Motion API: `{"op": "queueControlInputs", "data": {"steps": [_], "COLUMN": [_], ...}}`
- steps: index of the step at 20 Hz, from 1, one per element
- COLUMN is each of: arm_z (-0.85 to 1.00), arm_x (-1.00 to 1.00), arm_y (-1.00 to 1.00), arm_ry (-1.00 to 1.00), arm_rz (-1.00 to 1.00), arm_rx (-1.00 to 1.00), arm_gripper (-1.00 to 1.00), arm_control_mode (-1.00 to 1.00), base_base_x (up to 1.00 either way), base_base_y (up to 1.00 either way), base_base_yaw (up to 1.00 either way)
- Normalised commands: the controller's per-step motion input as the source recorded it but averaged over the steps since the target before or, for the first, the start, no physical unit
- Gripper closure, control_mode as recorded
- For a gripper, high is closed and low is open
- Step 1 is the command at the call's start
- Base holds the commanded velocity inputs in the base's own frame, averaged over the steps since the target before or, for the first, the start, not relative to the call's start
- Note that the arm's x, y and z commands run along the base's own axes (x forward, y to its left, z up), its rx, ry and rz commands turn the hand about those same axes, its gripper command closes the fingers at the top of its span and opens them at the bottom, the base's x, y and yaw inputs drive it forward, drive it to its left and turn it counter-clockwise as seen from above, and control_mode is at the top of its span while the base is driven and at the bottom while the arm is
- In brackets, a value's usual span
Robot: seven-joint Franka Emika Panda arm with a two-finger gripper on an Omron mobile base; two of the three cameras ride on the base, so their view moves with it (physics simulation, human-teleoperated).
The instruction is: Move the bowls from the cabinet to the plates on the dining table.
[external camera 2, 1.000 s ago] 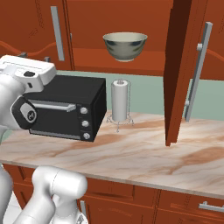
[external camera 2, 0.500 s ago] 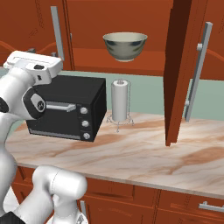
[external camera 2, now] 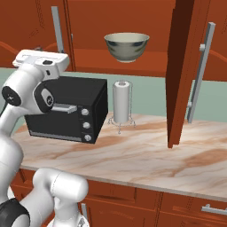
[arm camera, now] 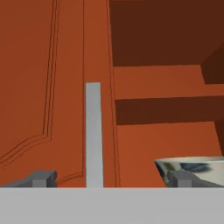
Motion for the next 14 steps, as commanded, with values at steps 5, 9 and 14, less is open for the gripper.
{"op": "queueControlInputs", "data": {"steps": [5, 9, 14], "arm_z": [0.01, 0.0, 0.0], "arm_x": [0.27, 0.3, 0.39], "arm_y": [0.2, 0.13, 0.0], "arm_ry": [-0.01, -0.01, 0.0], "arm_rz": [0.0, -0.02, -0.02], "arm_rx": [-0.08, -0.08, -0.05], "arm_gripper": [-1.0, -1.0, -1.0], "arm_control_mode": [-1.0, -1.0, -1.0], "base_base_x": [0.0, 0.0, 0.0], "base_base_y": [0.0, 0.0, 0.0], "base_base_yaw": [0.0, 0.0, 0.0]}}
